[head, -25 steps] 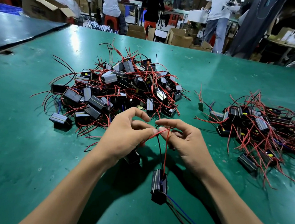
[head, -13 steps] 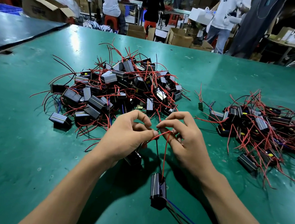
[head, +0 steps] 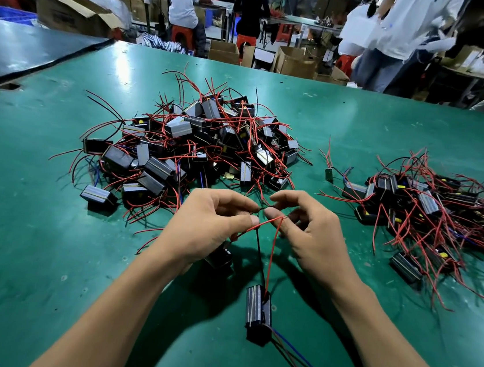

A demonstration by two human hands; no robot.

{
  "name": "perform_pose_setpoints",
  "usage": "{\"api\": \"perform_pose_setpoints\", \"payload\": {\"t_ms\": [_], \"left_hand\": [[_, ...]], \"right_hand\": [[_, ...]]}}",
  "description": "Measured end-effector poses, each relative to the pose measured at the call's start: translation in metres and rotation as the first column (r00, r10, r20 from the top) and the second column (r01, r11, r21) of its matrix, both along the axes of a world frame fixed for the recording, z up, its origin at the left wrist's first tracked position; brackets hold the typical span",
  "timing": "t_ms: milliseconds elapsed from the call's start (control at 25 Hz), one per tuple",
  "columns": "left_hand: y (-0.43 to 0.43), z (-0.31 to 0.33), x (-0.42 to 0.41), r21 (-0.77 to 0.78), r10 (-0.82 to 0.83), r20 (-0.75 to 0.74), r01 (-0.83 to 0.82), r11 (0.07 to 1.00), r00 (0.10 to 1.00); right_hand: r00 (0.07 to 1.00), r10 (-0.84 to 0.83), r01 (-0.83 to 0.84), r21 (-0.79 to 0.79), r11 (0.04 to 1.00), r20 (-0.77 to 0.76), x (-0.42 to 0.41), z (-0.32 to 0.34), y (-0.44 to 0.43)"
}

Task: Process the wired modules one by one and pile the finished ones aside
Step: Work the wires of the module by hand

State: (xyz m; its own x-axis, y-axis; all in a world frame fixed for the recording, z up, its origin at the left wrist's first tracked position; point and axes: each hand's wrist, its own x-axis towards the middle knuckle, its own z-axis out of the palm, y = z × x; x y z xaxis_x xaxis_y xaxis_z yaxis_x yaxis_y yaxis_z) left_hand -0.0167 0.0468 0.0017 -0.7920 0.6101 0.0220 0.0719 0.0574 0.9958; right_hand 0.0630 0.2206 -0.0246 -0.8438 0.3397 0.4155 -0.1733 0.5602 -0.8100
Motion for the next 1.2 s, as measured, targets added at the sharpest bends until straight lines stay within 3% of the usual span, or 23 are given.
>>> {"api": "perform_pose_setpoints", "payload": {"t_ms": [200,360,600,840,1200], "left_hand": [[0.0,-0.001,-0.002,0.02,-0.01,0.039,0.009,1.0,0.999],[-0.001,0.0,-0.002,0.029,-0.045,0.053,0.043,0.999,0.998],[-0.002,-0.001,-0.003,0.0,-0.031,0.023,0.031,1.0,0.999],[-0.001,-0.001,0.0,-0.03,0.054,-0.093,-0.057,0.998,0.994],[0.001,0.001,0.001,0.054,0.126,-0.167,-0.118,0.992,0.978]], "right_hand": [[0.993,-0.016,0.014,0.016,1.0,0.116,-0.001,-0.004,0.003],[0.969,0.173,-0.096,-0.375,0.922,0.177,0.0,-0.003,-0.002],[0.91,0.373,-0.227,-0.539,0.811,0.179,0.001,-0.005,0.0],[0.88,0.441,-0.267,-0.582,0.768,0.177,0.003,-0.003,0.0],[0.923,0.372,-0.254,-0.575,0.778,0.095,0.003,-0.005,-0.013]]}}
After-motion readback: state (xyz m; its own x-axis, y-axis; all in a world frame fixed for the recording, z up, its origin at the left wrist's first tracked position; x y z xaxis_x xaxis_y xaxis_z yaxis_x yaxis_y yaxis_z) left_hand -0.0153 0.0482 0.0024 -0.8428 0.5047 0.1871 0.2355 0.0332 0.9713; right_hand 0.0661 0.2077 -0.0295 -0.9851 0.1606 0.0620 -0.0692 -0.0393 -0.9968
